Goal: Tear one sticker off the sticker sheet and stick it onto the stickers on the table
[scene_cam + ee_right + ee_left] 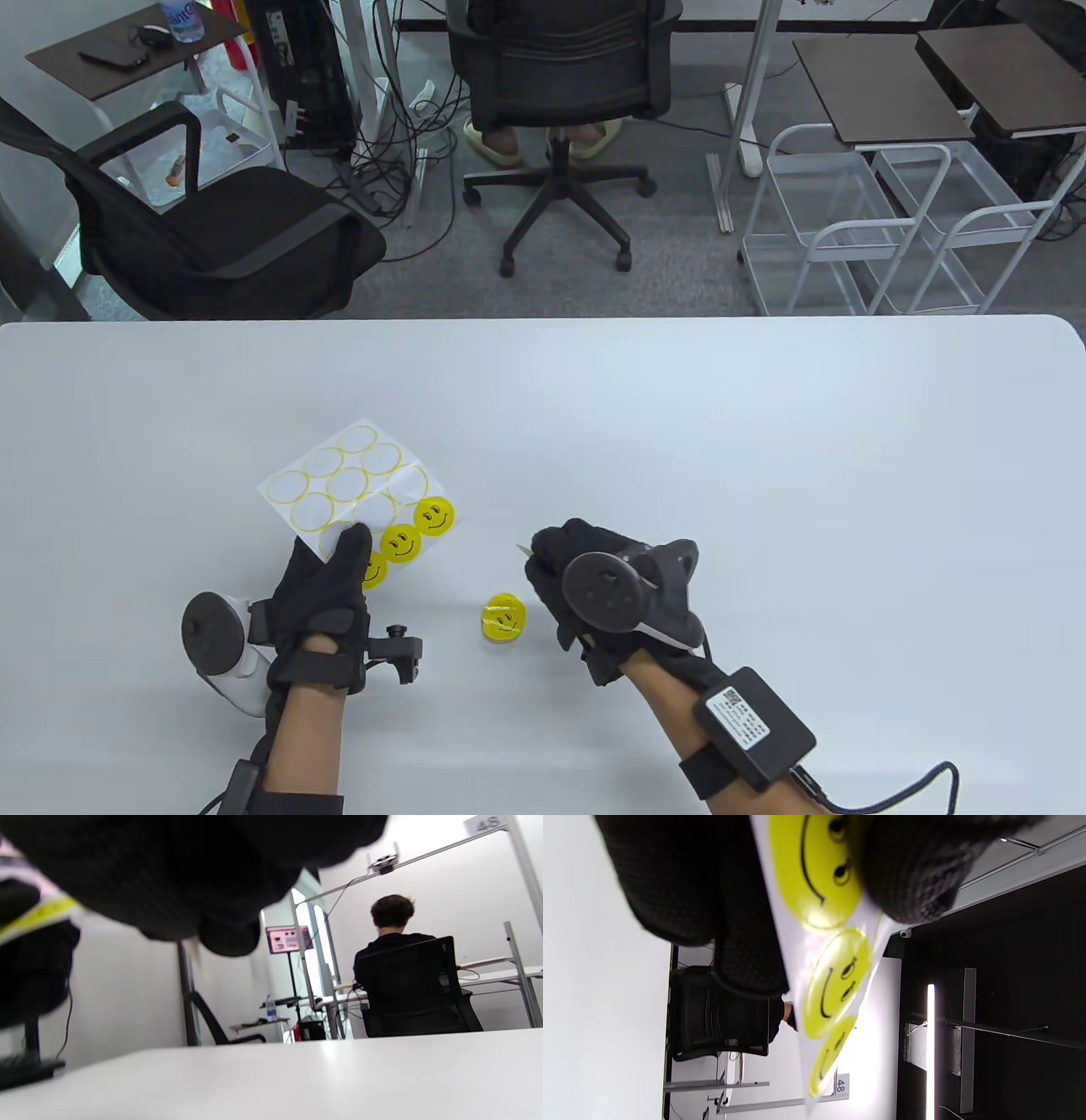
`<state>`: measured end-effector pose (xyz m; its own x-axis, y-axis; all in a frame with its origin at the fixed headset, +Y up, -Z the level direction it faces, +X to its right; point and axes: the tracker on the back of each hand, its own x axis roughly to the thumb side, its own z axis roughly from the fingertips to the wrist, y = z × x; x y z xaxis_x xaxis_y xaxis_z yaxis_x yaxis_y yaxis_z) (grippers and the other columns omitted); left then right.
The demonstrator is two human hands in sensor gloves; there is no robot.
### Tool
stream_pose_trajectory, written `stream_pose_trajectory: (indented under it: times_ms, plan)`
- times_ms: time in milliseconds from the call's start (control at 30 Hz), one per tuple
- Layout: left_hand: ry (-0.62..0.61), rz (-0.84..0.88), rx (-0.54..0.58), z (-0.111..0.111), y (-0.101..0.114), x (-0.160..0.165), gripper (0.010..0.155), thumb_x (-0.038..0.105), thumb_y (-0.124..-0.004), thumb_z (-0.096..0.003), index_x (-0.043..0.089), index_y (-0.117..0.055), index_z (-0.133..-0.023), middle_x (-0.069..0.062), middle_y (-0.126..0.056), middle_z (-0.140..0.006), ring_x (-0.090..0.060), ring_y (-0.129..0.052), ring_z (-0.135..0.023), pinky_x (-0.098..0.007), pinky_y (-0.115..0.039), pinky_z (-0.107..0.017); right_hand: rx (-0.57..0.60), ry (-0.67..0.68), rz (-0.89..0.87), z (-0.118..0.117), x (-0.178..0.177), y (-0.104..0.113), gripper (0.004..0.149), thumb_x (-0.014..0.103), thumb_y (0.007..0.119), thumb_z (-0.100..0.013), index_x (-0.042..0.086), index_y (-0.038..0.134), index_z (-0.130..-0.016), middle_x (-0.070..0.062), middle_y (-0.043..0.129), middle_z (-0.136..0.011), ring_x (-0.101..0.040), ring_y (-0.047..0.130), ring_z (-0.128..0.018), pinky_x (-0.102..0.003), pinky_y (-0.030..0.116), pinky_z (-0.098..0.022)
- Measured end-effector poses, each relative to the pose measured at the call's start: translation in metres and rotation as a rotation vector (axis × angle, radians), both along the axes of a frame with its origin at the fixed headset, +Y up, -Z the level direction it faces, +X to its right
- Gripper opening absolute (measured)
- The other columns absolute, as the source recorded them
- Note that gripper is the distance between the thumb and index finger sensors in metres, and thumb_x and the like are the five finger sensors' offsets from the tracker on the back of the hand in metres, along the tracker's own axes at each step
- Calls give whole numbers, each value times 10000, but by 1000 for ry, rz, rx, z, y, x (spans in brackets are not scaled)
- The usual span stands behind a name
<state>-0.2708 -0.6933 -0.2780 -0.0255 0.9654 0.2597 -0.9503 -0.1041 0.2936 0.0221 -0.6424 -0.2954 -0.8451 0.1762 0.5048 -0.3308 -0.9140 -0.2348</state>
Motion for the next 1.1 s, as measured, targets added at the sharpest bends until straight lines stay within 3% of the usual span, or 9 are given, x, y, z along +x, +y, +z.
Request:
stream_pose_trajectory:
  times_ms: [100,267,500,700,833,900,1000,1100]
  plan:
    - [73,3,-4,3,0,-5,398,407,-854,-491,217,-823,-839,-68,-1020,-704,-260,-1085,-530,-487,-886,-497,-13,16,178,-3,-25,-23,389,384,937,-409,117,952,-691,43,967,-348,-84,875,-100,-297,769,-20]
    - [79,31,-3,4,0,-7,396,409,-852,-497,220,-817,-844,-66,-1013,-719,-263,-1080,-548,-488,-881,-508,-22,47,386,-7,-47,-56,389,388,938,-405,126,952,-692,43,968,-351,-90,879,-108,-306,775,-32]
    - [53,34,-17,2,1,-5,394,417,-848,-504,227,-813,-848,-58,-1011,-725,-254,-1080,-557,-482,-880,-517,-94,68,452,-9,-61,-81,385,383,939,-405,128,953,-694,37,970,-357,-104,886,-118,-317,781,-46]
    - [46,30,-28,1,0,-4,395,418,-848,-505,227,-812,-849,-56,-1010,-727,-254,-1078,-561,-480,-880,-519,-178,125,488,-9,-68,-88,400,352,916,-424,122,925,-751,7,967,-426,-144,905,-185,-350,796,-108]
    - [33,19,-35,-1,0,-2,395,422,-845,-507,234,-807,-853,-51,-1007,-733,-248,-1077,-569,-476,-879,-526,-332,158,491,-13,-66,-84,458,327,845,-465,70,862,-843,-34,963,-525,-187,922,-258,-392,810,-168]
    - [25,15,-39,-1,0,-1,394,423,-844,-509,234,-807,-853,-50,-1006,-735,-250,-1076,-570,-476,-878,-527,-473,164,474,-16,-63,-82,492,303,821,-486,35,817,-898,-72,964,-592,-217,929,-297,-423,815,-208]
    - [17,7,-43,-2,0,1,394,421,-844,-508,232,-809,-852,-52,-1007,-735,-253,-1076,-570,-479,-877,-527,-536,184,442,-19,-57,-79,478,309,795,-494,89,810,-918,-61,961,-617,-207,932,-314,-423,824,-229]
    - [10,6,-46,-2,-1,2,395,421,-842,-509,229,-809,-853,-56,-1007,-737,-259,-1076,-572,-484,-874,-526,-677,217,265,-23,-44,-72,449,334,789,-504,151,840,-911,-111,948,-663,-260,931,-358,-472,811,-273]
